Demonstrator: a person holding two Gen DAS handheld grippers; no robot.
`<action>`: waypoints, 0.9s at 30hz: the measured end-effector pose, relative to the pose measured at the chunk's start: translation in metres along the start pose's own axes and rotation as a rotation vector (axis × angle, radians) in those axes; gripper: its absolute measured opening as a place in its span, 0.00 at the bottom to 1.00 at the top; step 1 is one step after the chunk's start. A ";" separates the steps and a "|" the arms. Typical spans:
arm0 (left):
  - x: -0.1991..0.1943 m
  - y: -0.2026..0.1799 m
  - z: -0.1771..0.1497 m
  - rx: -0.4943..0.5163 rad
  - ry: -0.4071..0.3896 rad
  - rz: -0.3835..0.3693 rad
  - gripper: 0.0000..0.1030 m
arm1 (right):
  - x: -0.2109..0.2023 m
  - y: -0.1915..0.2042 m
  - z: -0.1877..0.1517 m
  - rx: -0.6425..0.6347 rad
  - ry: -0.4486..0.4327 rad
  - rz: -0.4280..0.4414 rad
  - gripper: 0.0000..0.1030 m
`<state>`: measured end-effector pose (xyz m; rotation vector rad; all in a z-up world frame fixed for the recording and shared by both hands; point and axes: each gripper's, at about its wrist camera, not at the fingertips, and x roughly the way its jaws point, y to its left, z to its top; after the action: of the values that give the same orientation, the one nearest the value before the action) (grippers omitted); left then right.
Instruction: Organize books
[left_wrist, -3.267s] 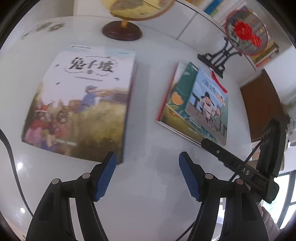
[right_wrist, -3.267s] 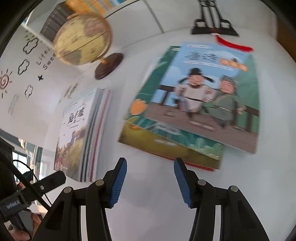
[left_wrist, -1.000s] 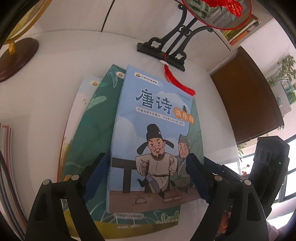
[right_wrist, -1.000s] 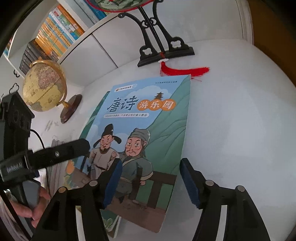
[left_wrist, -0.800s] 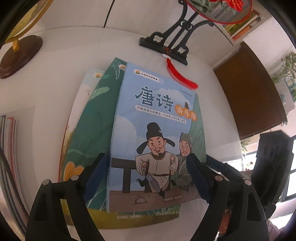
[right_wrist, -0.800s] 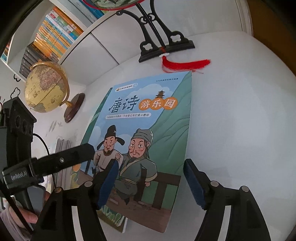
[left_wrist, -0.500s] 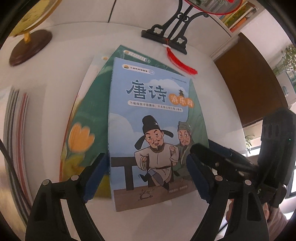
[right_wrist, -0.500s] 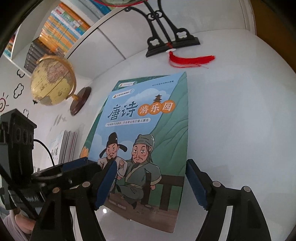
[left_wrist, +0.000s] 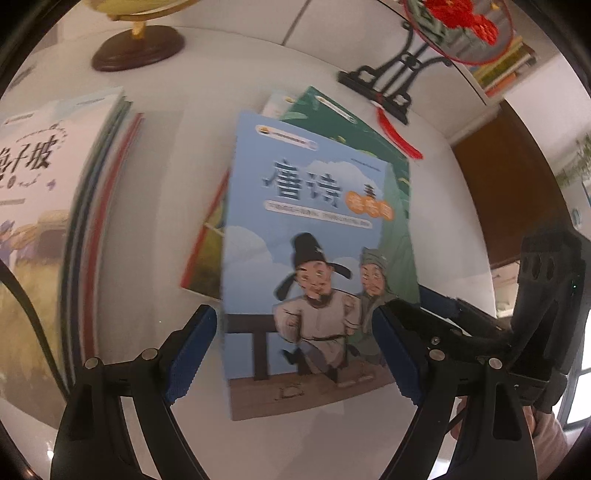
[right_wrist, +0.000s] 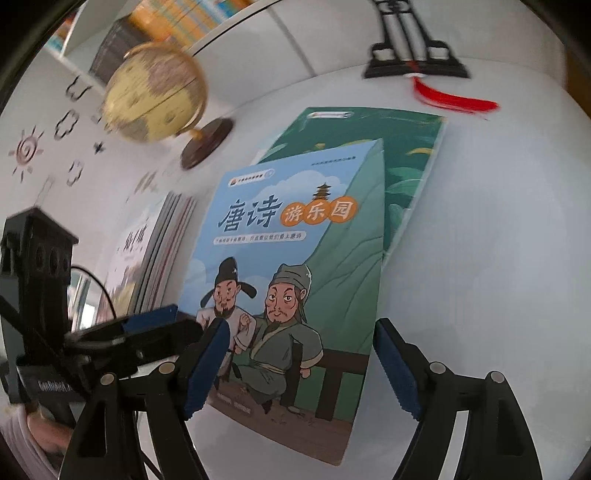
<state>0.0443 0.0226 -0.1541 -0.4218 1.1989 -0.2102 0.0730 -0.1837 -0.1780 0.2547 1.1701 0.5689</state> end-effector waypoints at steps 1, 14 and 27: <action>0.000 0.001 0.000 -0.003 -0.006 0.011 0.82 | 0.001 -0.002 0.001 0.012 0.004 -0.005 0.77; 0.022 -0.002 0.009 -0.029 0.042 0.044 0.92 | 0.002 -0.008 -0.003 0.005 -0.057 0.025 0.86; -0.027 -0.002 -0.010 0.032 -0.060 -0.003 0.46 | -0.033 0.036 -0.021 -0.193 -0.126 -0.014 0.56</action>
<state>0.0255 0.0291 -0.1335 -0.3997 1.1346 -0.2176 0.0344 -0.1738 -0.1429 0.1148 0.9873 0.6400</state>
